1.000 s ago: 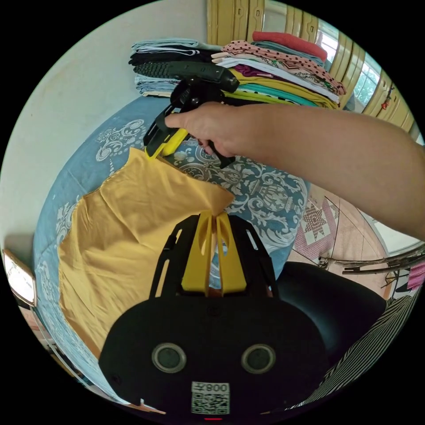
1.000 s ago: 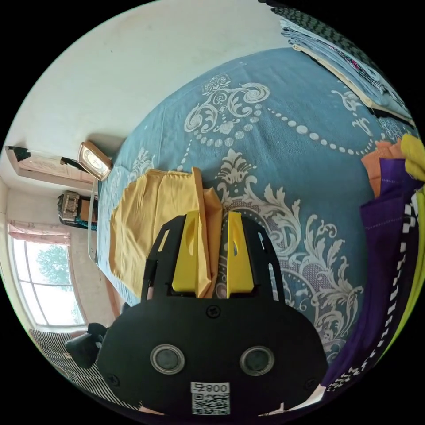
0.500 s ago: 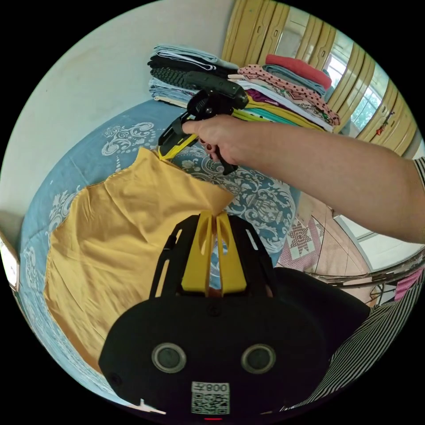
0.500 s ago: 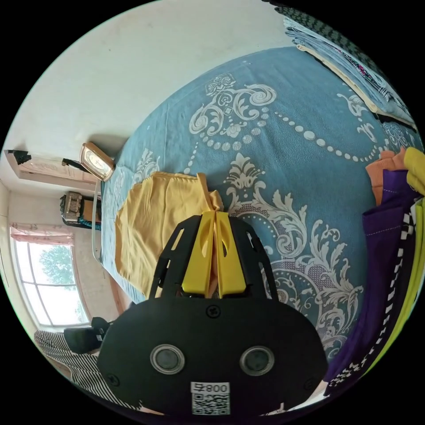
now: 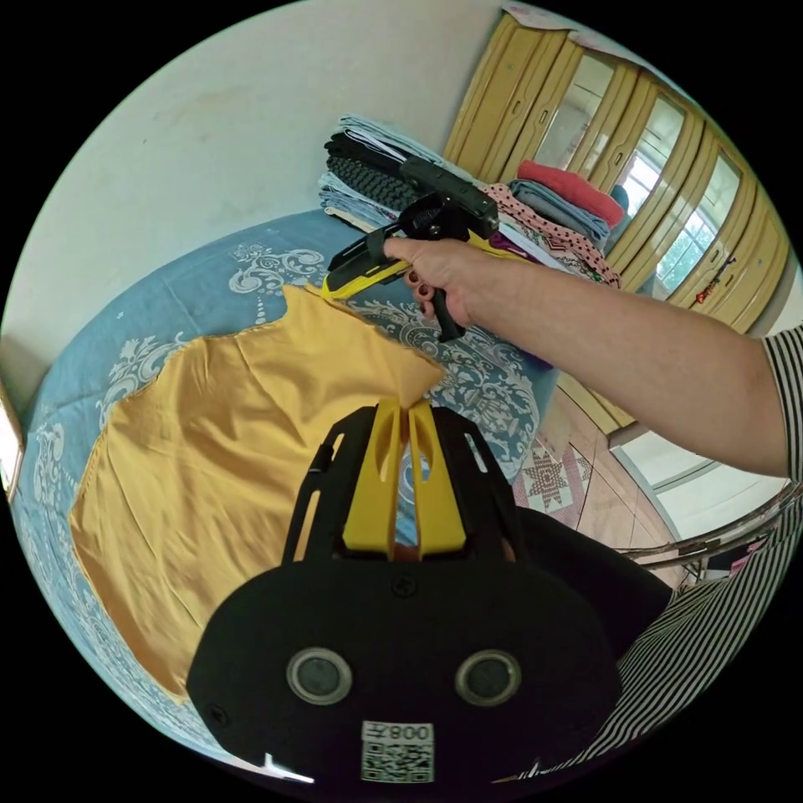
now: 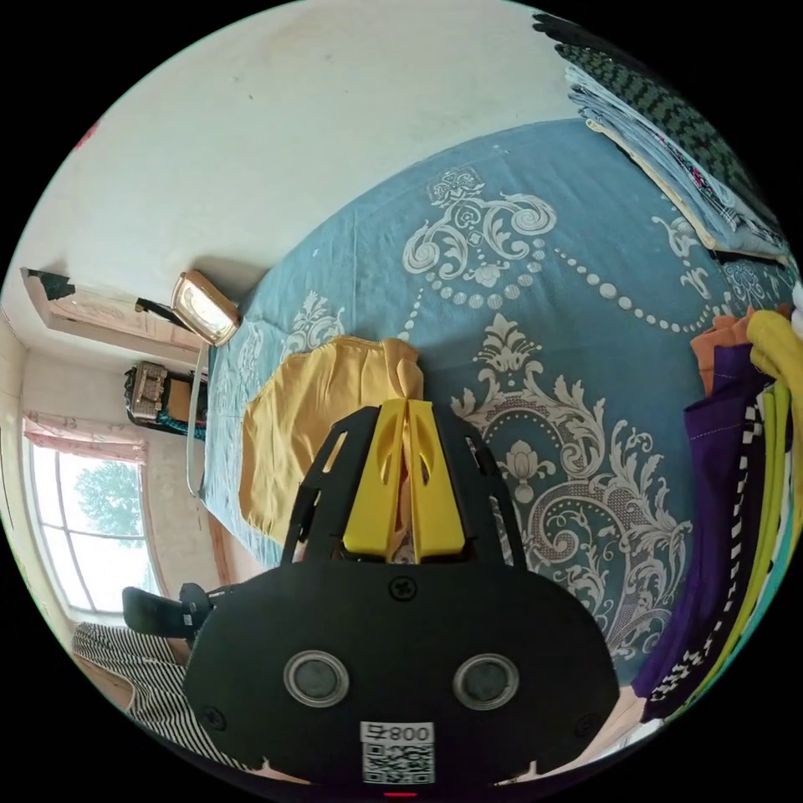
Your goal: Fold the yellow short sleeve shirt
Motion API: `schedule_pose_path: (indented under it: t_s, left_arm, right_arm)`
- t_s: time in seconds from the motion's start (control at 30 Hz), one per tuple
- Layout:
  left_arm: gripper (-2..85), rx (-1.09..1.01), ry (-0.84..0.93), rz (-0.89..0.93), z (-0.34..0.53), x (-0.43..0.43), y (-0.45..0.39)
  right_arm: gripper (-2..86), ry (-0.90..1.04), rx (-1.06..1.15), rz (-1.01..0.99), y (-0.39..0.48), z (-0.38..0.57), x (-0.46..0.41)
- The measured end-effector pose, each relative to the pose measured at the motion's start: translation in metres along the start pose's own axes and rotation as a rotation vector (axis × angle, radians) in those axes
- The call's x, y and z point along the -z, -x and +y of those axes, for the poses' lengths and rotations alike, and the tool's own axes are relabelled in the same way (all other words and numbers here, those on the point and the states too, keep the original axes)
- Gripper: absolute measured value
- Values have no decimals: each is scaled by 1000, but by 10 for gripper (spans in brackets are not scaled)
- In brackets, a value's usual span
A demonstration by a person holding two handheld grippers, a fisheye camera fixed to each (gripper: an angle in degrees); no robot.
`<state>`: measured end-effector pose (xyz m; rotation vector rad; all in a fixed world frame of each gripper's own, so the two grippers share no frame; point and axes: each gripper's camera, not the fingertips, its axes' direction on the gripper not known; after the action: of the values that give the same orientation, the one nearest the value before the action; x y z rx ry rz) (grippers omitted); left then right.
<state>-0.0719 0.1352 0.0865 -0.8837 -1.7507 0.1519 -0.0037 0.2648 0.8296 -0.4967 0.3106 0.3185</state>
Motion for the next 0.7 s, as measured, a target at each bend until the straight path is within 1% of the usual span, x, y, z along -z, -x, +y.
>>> schedule_pose_path:
  t_s: [0.13, 0.27, 0.43, 0.5, 0.7]
  left_arm:
    - [14, -14, 17, 11, 12, -12, 11]
    - [14, -31, 25, 19, 25, -23, 21]
    - [14, -25, 38, 31, 47, -33, 38]
    - [14, -20, 42, 32, 57, -35, 44]
    - [14, 2, -3, 42, 95, -23, 75]
  right_arm:
    - [66, 58, -47, 0, -7, -11, 3]
    - [78, 85, -124, -93, -16, -21, 12]
    - [52, 123, -151, -89, -1, -42, 22]
    - [29, 110, -152, -108, 12, -51, 35]
    - [10, 27, -90, -178, 65, -64, 95]
